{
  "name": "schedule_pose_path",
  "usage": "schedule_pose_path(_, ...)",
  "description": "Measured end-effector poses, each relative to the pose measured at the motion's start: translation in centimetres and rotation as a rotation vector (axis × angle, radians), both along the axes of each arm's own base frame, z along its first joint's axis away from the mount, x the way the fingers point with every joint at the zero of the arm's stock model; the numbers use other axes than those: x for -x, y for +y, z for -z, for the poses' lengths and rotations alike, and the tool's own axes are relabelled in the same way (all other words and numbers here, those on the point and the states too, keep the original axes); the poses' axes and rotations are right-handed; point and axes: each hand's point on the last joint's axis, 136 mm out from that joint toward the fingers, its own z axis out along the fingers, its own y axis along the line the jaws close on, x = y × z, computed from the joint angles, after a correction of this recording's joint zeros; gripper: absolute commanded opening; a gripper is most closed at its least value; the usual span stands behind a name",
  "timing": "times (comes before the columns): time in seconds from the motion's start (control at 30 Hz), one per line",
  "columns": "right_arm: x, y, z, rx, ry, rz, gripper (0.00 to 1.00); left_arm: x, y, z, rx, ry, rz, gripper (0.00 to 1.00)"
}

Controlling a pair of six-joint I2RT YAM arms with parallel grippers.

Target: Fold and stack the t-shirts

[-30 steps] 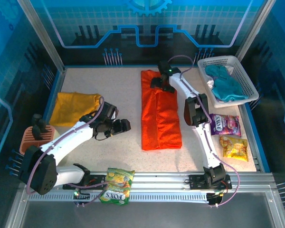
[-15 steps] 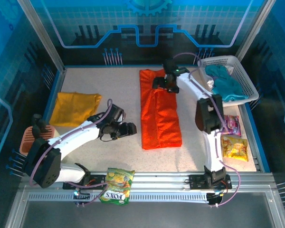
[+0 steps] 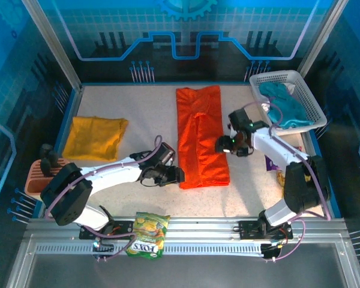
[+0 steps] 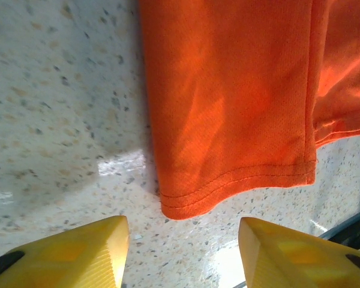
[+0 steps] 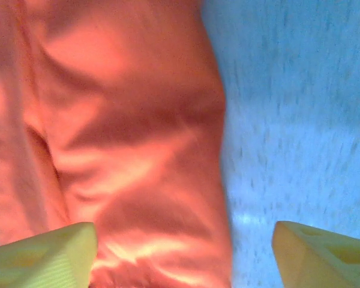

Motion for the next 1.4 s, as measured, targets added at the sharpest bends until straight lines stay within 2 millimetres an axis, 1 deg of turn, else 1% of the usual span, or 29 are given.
schedule_pose_path(0.07,2.8,-0.6,1.2,-0.007,0.04,0.008,0.7,0.5,-0.5,0.3,0.002,0.009,0.005,0.49)
schedule_pose_path(0.17,5.9,-1.2,2.2,-0.03,0.064,0.029,0.67,0.6,-1.1,0.8,0.005,0.015,0.001,0.47)
schedule_pose_path(0.27,7.8,-1.5,3.1,-0.05,0.094,0.054,0.64,0.4,-1.3,1.3,0.006,0.024,-0.012,0.45)
schedule_pose_path(0.37,8.7,-1.5,4.2,-0.061,0.123,0.07,0.59,0.2,-1.5,1.8,0.002,0.026,-0.016,0.44)
schedule_pose_path(0.47,8.9,-1.1,4.7,-0.089,0.133,0.082,0.55,0.1,-1.5,2.5,-0.01,0.032,-0.02,0.43)
schedule_pose_path(0.53,8.5,-0.7,4.8,-0.108,0.127,0.09,0.53,0.0,-1.4,3.0,-0.024,0.039,-0.022,0.42)
schedule_pose_path(0.57,8.3,-0.5,4.9,-0.119,0.125,0.09,0.51,-0.1,-1.4,3.2,-0.029,0.04,-0.023,0.41)
schedule_pose_path(0.67,7.7,0.0,5.2,-0.141,0.123,0.099,0.47,-0.3,-1.5,3.1,-0.036,0.038,-0.026,0.4)
schedule_pose_path(0.7,7.5,0.2,5.4,-0.149,0.127,0.099,0.43,-0.3,-1.5,3.2,-0.042,0.04,-0.027,0.4)
schedule_pose_path(0.8,7.3,0.8,6.1,-0.17,0.147,0.107,0.38,-0.5,-1.7,3.2,-0.054,0.051,-0.026,0.39)
schedule_pose_path(0.83,7.2,0.9,6.4,-0.173,0.157,0.106,0.34,-0.7,-1.8,3.2,-0.056,0.052,-0.024,0.39)
schedule_pose_path(0.9,7.3,0.8,6.6,-0.172,0.167,0.118,0.32,-0.9,-2.0,3.3,-0.057,0.053,-0.024,0.35)
schedule_pose_path(1.03,7.4,0.7,6.6,-0.162,0.168,0.128,0.25,-1.1,-2.2,3.4,-0.059,0.053,-0.023,0.32)
schedule_pose_path(1.07,7.4,0.6,6.7,-0.156,0.166,0.128,0.2,-1.1,-2.2,3.4,-0.059,0.053,-0.023,0.3)
schedule_pose_path(1.13,7.5,0.5,6.7,-0.153,0.163,0.138,0.16,-1.1,-2.2,3.4,-0.059,0.051,-0.023,0.27)
schedule_pose_path(1.17,7.6,0.5,6.8,-0.155,0.161,0.139,0.11,-1.1,-2.2,3.4,-0.061,0.05,-0.022,0.23)
schedule_pose_path(1.23,7.7,0.6,6.9,-0.162,0.159,0.14,0.06,-1.2,-2.1,3.5,-0.064,0.046,-0.022,0.17)
schedule_pose_path(1.27,7.8,0.8,6.8,-0.169,0.157,0.138,0.01,-1.3,-2.2,3.4,-0.062,0.041,-0.023,0.16)
schedule_pose_path(1.33,8.0,1.1,6.8,-0.183,0.158,0.132,0.0,-1.3,-2.2,3.4,-0.061,0.039,-0.023,0.11)
schedule_pose_path(1.4,8.2,1.2,6.8,-0.19,0.158,0.136,0.0,-1.3,-2.2,3.4,-0.062,0.039,-0.022,0.11)
